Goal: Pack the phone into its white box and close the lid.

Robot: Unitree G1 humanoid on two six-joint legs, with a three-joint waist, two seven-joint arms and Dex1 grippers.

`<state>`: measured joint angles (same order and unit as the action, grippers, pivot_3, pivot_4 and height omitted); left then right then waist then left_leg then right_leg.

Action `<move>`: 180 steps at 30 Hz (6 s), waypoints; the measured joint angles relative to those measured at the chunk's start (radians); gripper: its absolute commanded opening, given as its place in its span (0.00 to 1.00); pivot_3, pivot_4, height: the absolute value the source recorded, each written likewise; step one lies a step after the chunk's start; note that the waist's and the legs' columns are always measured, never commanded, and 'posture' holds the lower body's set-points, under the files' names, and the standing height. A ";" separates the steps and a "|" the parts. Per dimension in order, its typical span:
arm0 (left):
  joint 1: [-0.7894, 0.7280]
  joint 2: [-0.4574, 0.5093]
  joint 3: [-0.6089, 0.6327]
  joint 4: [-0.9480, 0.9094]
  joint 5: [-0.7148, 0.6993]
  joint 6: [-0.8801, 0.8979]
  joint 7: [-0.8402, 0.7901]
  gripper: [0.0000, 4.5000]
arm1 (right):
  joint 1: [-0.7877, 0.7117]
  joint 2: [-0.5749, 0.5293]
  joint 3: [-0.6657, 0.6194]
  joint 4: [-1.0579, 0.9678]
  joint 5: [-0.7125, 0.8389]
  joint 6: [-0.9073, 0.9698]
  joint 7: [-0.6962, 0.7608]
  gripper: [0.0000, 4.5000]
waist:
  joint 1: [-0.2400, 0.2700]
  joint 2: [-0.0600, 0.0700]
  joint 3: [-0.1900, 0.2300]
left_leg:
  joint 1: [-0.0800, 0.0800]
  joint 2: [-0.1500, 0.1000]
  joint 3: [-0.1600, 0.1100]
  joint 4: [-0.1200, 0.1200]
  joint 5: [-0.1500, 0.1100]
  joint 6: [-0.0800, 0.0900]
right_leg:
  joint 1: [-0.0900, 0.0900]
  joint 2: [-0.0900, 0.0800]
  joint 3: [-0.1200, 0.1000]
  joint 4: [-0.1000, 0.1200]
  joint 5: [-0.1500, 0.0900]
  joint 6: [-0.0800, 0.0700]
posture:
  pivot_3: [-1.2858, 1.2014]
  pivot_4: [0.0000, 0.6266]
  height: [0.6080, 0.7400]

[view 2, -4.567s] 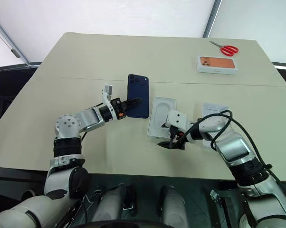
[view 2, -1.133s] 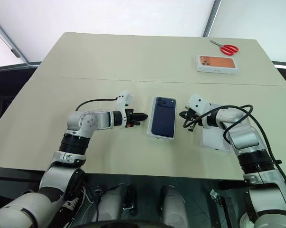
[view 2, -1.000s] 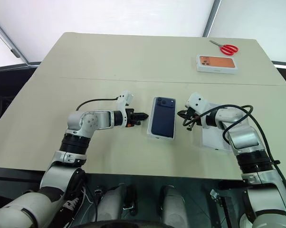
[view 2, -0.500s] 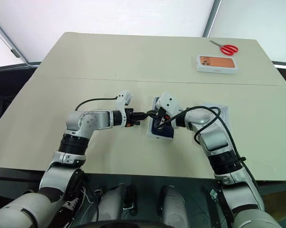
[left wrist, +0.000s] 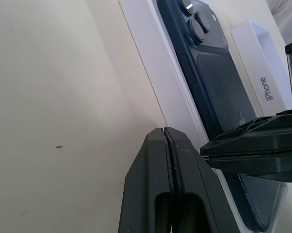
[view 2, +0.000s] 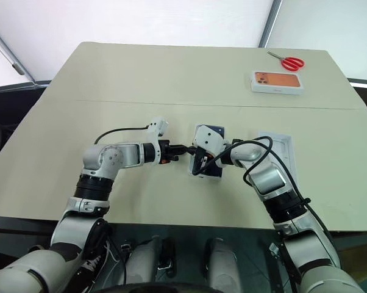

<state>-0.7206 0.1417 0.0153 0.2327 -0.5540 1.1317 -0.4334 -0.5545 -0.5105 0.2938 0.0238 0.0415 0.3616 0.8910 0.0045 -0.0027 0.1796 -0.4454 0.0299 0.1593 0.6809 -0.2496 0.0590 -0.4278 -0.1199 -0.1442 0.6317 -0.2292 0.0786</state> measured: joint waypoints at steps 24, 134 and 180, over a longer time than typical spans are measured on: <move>0.000 -0.008 0.000 -0.017 0.000 0.020 0.002 0.01 | -0.001 -0.065 0.010 -0.039 -0.045 0.004 0.025 0.01 | 0.001 0.000 0.000 | 0.001 0.000 0.000 0.000 0.000 0.000 | 0.001 -0.001 0.000 0.000 0.000 0.000 | 0.52 0.24 0.98; 0.048 0.290 -0.097 -0.079 0.091 -0.444 -0.664 0.99 | 0.206 -0.540 -0.398 0.006 0.199 0.418 0.136 0.99 | 0.006 0.002 0.000 | -0.001 -0.002 -0.001 0.002 -0.003 0.000 | 0.000 -0.007 -0.001 -0.001 0.000 -0.001 | 0.52 0.24 0.98; 0.170 0.308 -0.108 -0.142 0.103 -0.865 -0.837 1.00 | 0.120 -0.396 -0.461 -0.195 0.346 1.238 -0.346 0.01 | 0.003 0.004 0.000 | -0.002 -0.002 0.000 0.001 -0.003 0.004 | -0.001 -0.006 -0.001 -0.002 0.000 -0.001 | 0.52 0.24 0.98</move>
<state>-0.5505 0.4496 -0.0931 0.0908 -0.4512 0.2669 -1.2708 -0.4349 -0.9068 -0.1669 -0.1714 0.3870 1.6000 0.5448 0.0076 0.0010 0.1793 -0.4471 0.0280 0.1590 0.6821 -0.2522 0.0628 -0.4285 -0.1258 -0.1448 0.6300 -0.2296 0.0781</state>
